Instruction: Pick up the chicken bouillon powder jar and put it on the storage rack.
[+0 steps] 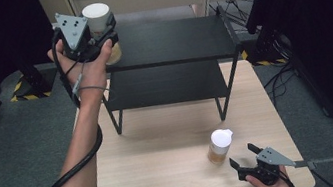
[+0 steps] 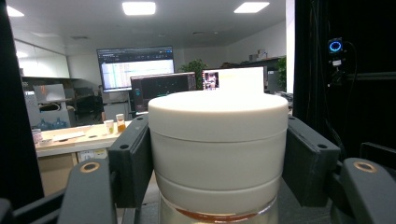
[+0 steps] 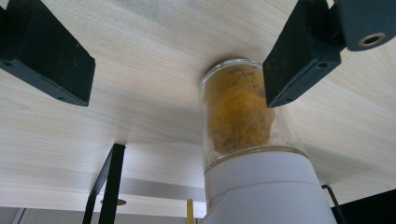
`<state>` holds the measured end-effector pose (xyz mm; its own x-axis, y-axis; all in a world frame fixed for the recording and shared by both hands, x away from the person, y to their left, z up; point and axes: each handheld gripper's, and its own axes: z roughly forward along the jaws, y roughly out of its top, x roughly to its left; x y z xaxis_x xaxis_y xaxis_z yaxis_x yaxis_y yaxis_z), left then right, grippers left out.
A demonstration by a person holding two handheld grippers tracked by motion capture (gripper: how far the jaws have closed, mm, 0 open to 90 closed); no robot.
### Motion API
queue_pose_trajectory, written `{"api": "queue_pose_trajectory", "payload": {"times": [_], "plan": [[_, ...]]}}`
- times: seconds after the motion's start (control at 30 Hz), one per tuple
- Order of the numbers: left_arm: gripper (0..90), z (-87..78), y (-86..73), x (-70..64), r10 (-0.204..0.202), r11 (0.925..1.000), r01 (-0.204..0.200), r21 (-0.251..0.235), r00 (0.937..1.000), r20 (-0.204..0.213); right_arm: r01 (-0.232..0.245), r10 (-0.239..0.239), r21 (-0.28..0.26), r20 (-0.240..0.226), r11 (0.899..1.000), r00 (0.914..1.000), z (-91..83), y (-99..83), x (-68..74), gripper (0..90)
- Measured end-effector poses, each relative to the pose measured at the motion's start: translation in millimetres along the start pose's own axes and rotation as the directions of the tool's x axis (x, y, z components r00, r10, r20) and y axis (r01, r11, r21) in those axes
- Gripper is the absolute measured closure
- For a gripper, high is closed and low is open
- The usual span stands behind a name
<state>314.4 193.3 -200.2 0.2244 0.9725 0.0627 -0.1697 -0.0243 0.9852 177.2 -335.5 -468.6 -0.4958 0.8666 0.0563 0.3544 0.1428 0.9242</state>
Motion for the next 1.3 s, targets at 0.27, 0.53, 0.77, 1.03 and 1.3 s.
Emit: {"api": "queue_pose_trajectory", "payload": {"times": [0.27,0.53,0.77,1.03,1.3], "plan": [[34.0,10.9,-0.8,-4.7,0.017,0.9997,-0.017,0.018,0.9997,-0.018,0.0,0.0,0.0,-0.003,1.0,1.0,-0.1,0.0,-0.3,9.7],[34.0,16.7,-3.8,-3.6,0.01,0.9994,-0.009,0.035,0.9993,-0.035,0.004,-0.004,-0.002,-0.005,1.0,1.0,-0.2,-0.4,-0.3,9.6],[33.9,19.0,-4.5,-0.5,0.007,0.9989,-0.005,0.047,0.9991,-0.041,0.002,-0.002,-0.002,-0.006,1.0,1.0,-0.3,-0.4,-0.6,9.6],[33.8,20.6,-11.0,2.9,-0.011,0.9986,0.013,0.052,0.9991,-0.042,0.005,-0.005,-0.004,-0.007,1.0,1.0,-0.5,-0.8,-0.4,9.7],[15.8,16.6,-4.2,1.2,-0.006,0.9983,0.01,0.057,0.9985,-0.055,0.005,-0.005,-0.002,-0.009,1.0,0.9999,-0.3,-0.4,-0.6,9.5]]}}
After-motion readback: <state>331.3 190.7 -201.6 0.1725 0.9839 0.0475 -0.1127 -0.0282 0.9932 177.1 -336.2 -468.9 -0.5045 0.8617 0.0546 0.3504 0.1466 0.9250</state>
